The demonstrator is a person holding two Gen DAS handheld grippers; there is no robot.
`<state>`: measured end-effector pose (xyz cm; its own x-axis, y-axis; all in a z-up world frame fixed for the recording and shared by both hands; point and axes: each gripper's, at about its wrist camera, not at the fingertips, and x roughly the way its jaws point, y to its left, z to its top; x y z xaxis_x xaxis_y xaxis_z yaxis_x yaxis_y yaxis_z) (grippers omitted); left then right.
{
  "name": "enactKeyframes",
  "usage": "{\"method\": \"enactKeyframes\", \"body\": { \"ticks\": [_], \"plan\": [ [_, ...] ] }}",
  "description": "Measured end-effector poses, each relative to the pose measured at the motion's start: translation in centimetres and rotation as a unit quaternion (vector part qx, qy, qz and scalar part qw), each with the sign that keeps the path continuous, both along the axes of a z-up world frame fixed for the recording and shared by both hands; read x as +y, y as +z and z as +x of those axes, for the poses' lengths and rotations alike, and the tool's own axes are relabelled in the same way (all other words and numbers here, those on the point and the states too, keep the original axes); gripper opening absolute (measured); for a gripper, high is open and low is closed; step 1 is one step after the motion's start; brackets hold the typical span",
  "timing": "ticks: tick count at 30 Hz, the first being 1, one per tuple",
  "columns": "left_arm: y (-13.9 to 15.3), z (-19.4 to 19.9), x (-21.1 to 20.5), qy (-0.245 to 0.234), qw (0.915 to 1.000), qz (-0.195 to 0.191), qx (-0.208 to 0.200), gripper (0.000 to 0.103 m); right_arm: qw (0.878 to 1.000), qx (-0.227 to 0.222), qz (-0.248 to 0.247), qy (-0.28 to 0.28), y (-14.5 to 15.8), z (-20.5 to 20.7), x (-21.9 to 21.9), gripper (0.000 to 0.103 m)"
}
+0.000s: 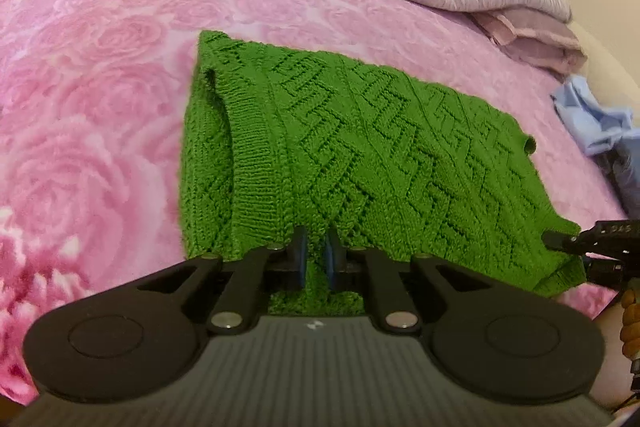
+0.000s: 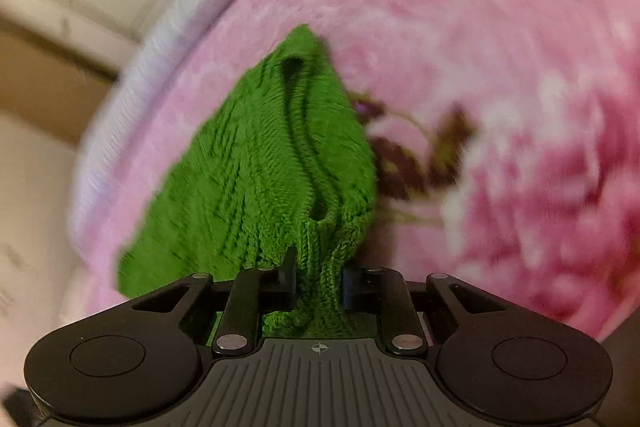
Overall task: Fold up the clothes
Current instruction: 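Grasp the vest hem with the left gripper while the right gripper grasps the other side, then fold the vest side over with the right gripper toward the left gripper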
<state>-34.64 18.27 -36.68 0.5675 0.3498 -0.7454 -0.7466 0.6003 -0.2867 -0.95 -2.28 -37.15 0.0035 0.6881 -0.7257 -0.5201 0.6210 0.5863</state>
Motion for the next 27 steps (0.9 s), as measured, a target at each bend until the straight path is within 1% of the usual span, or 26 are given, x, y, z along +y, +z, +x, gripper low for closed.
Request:
{"method": "enactKeyframes", "body": {
  "ticks": [1, 2, 3, 4, 5, 7, 9, 11, 12, 14, 15, 16, 17, 18, 19, 20, 21, 22, 24, 26, 27],
  "plan": [
    [0.2, -0.4, 0.2, 0.003, 1.0000, -0.004, -0.006, 0.008, 0.997, -0.063, -0.028, 0.027, 1.4, -1.2, 1.4, 0.017],
    [0.4, -1.0, 0.3, 0.009, 0.9999, -0.001, -0.008, 0.008, 0.989, -0.127, -0.049, 0.051, 2.6, -2.8, 2.5, 0.017],
    [0.7, -1.5, 0.5, 0.015, 0.9998, 0.002, -0.009, 0.008, 0.977, -0.187, -0.060, 0.076, 3.8, -4.6, 3.6, 0.016],
    [0.9, -2.1, 0.6, 0.022, 0.9997, 0.005, -0.011, 0.008, 0.966, -0.233, -0.055, 0.100, 4.9, -6.6, 4.5, 0.016],
    [1.1, -2.7, 0.8, 0.028, 0.9995, 0.008, -0.012, 0.008, 0.952, -0.277, -0.048, 0.124, 6.0, -8.6, 5.3, 0.016],
    [1.5, -4.4, 1.2, 0.043, 0.9987, 0.001, -0.027, 0.008, 0.916, -0.360, -0.031, 0.175, 7.8, -12.9, 7.0, 0.016],
    [1.7, -6.1, 1.7, 0.056, 0.9975, -0.008, -0.042, 0.008, 0.884, -0.407, -0.008, 0.230, 8.5, -17.2, 8.5, 0.016],
    [1.7, -7.3, 1.9, 0.067, 0.9967, -0.009, -0.044, 0.008, 0.860, -0.427, 0.007, 0.280, 8.1, -20.7, 9.7, 0.016],
    [1.6, -7.9, 2.0, 0.072, 0.9965, -0.010, -0.041, 0.008, 0.850, -0.430, 0.012, 0.304, 7.5, -22.4, 10.3, 0.016],
    [1.3, -8.9, 2.0, 0.082, 0.9958, -0.015, -0.038, 0.008, 0.841, -0.414, 0.008, 0.348, 5.7, -24.8, 11.4, 0.017],
    [1.1, -9.5, 1.9, 0.088, 0.9952, -0.021, -0.037, 0.008, 0.836, -0.406, 0.005, 0.369, 4.8, -26.0, 11.9, 0.019],
    [0.9, -9.9, 1.9, 0.093, 0.9946, -0.028, -0.037, 0.008, 0.832, -0.394, -0.009, 0.390, 3.6, -26.7, 12.5, 0.020],
    [0.7, -10.2, 2.0, 0.097, 0.9941, -0.034, -0.036, 0.008, 0.828, -0.381, -0.024, 0.410, 2.5, -27.4, 13.2, 0.025],
    [0.5, -10.5, 1.9, 0.099, 0.9937, -0.037, -0.036, 0.008, 0.822, -0.383, -0.021, 0.422, 2.0, -27.8, 13.1, 0.038],
    [0.4, -10.7, 1.8, 0.101, 0.9934, -0.041, -0.036, 0.008, 0.815, -0.386, -0.017, 0.432, 1.6, -28.2, 13.0, 0.042],
    [0.4, -10.9, 1.7, 0.102, 0.9933, -0.042, -0.036, 0.008, 0.807, -0.395, -0.016, 0.438, 1.8, -28.5, 12.7, 0.050],
    [0.3, -10.8, 1.6, 0.102, 0.9932, -0.042, -0.035, 0.008, 0.807, -0.396, -0.011, 0.439, 2.3, -28.4, 12.5, 0.054],
    [0.4, -10.7, 1.6, 0.101, 0.9933, -0.042, -0.036, 0.008, 0.807, -0.395, -0.005, 0.438, 2.8, -28.3, 12.3, 0.054],
    [0.7, -10.4, 1.5, 0.099, 0.9936, -0.040, -0.038, 0.008, 0.818, -0.388, 0.014, 0.424, 4.0, -27.7, 11.3, 0.055],
    [1.2, -9.9, 1.4, 0.092, 0.9942, -0.038, -0.039, 0.008, 0.834, -0.374, 0.026, 0.404, 5.2, -26.3, 11.1, 0.056],
    [1.4, -9.6, 1.5, 0.087, 0.9947, -0.038, -0.038, 0.008, 0.848, -0.355, 0.029, 0.393, 5.9, -24.9, 11.1, 0.056]
  ]
}}
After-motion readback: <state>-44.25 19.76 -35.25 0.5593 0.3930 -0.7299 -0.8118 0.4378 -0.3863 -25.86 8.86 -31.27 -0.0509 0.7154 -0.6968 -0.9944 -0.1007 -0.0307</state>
